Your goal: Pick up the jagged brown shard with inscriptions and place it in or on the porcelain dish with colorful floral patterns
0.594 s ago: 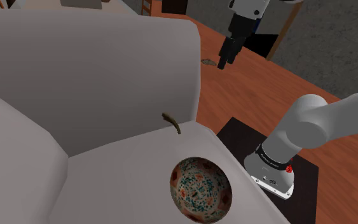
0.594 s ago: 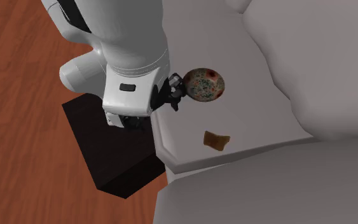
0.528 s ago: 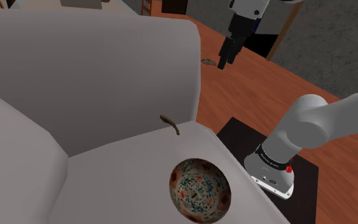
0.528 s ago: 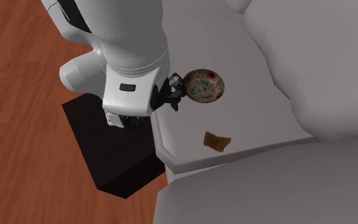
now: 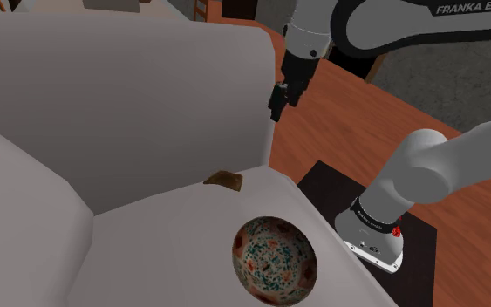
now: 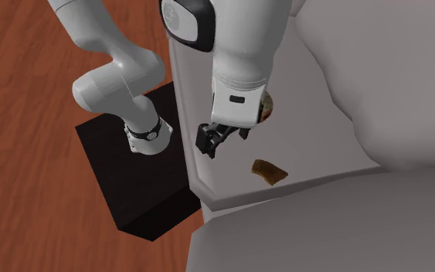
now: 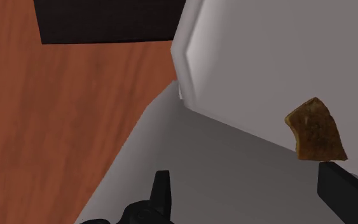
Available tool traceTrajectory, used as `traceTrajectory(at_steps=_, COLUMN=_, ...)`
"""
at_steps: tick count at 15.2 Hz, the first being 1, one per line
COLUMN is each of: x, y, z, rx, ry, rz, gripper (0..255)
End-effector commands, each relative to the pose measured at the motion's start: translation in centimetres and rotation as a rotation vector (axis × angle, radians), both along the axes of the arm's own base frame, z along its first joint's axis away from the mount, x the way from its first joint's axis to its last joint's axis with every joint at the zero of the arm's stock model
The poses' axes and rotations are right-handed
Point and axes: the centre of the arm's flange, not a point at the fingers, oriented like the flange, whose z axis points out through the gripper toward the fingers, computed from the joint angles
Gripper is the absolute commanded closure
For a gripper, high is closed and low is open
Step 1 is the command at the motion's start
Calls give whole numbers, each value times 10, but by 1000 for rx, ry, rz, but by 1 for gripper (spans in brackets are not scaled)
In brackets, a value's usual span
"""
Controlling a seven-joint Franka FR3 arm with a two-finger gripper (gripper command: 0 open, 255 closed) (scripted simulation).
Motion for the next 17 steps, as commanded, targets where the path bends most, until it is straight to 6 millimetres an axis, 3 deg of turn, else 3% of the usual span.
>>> traceTrajectory(at_steps=1, x=3, y=28, z=-16, rx=-49, ry=-11, rz=-6, gripper=0)
traceTrajectory(at_steps=13, x=35, y=167, z=-150, rx=-345, ry=-66, rz=-34, gripper=0)
traceTrajectory(at_steps=14, x=37, y=173, z=-158, rx=-359, ry=-68, rz=-36, gripper=0)
traceTrajectory(at_steps=17, x=38, y=165, z=-172, rx=-359, ry=-68, rz=-36, gripper=0)
